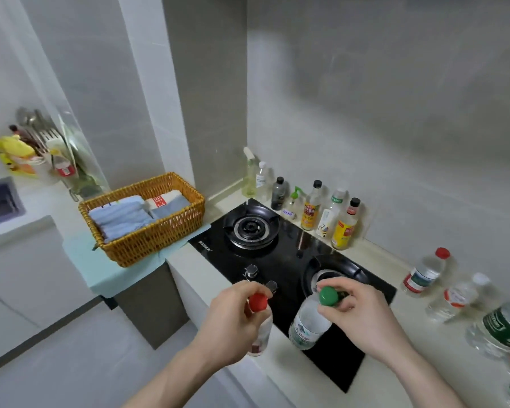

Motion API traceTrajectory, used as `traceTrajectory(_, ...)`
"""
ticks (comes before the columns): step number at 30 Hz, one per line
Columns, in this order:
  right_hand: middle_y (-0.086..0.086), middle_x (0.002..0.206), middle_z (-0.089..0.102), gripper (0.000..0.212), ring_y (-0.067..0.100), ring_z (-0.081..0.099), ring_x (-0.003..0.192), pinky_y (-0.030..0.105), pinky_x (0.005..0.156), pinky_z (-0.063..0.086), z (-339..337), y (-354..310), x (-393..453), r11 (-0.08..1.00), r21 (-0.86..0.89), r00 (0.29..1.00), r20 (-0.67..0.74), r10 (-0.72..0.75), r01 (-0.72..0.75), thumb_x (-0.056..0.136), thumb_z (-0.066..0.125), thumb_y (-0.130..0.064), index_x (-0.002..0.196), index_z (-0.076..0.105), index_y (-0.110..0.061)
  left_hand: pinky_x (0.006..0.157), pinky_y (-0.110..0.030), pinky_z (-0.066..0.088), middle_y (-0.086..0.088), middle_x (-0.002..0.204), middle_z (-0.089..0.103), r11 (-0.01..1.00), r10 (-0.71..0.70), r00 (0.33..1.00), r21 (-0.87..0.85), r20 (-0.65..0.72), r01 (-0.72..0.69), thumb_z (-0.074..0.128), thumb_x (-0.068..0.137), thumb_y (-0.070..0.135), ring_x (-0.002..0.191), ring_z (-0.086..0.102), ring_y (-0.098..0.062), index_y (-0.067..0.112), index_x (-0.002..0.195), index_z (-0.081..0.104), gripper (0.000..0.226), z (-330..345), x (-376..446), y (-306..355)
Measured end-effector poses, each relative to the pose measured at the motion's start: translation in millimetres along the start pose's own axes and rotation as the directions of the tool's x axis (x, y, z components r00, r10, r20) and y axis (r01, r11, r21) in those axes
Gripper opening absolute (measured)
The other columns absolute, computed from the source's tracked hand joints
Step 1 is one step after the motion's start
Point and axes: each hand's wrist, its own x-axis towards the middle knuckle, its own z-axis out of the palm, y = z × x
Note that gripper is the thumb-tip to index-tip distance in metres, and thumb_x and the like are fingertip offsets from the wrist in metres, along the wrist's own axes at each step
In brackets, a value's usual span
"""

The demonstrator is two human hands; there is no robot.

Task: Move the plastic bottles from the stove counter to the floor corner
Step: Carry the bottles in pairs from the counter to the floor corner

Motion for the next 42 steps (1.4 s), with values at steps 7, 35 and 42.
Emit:
traceTrajectory(7,-0.005,0.047,0.050,0.034,0.007,0.041,0.049,0.019,0.058,0.043,26,-33,37,0.985,0.042,0.976,0.134,-0.170,0.166,0.073,0.086,-0.019,0.095,0.074,-0.043,0.073,-0.018,0.051,0.025,0.099,0.064,0.987,-0.156,0.975,-0.001,-0.160,0.158,0.073,0.089,0.033,0.086,0.062,-0.003,0.045,0.101,0.063,0.020,-33,-22,-14)
traceTrajectory(35,-0.005,0.079,0.073,0.033,0.006,0.058,0.059,0.028,0.064,0.053,360,-287,92,0.847,0.140,0.641,0.594,-0.486,0.513,0.072,0.087,-0.033,0.096,0.073,-0.049,0.073,-0.018,0.051,0.023,0.097,0.066,0.847,-0.489,0.665,-0.128,-0.564,0.515,0.073,0.087,0.033,0.083,0.063,-0.004,0.043,0.100,0.063,0.019,-271,-163,-217)
traceTrajectory(42,0.000,0.067,0.071,0.028,0.009,0.065,0.062,0.020,0.060,0.053,474,-358,118,0.770,0.188,0.439,0.729,-0.525,0.609,0.075,0.087,-0.030,0.094,0.072,-0.044,0.064,-0.010,0.042,0.020,0.090,0.066,0.717,-0.625,0.468,-0.222,-0.625,0.661,0.074,0.085,0.031,0.074,0.060,-0.006,0.041,0.098,0.062,0.020,-323,-183,-287)
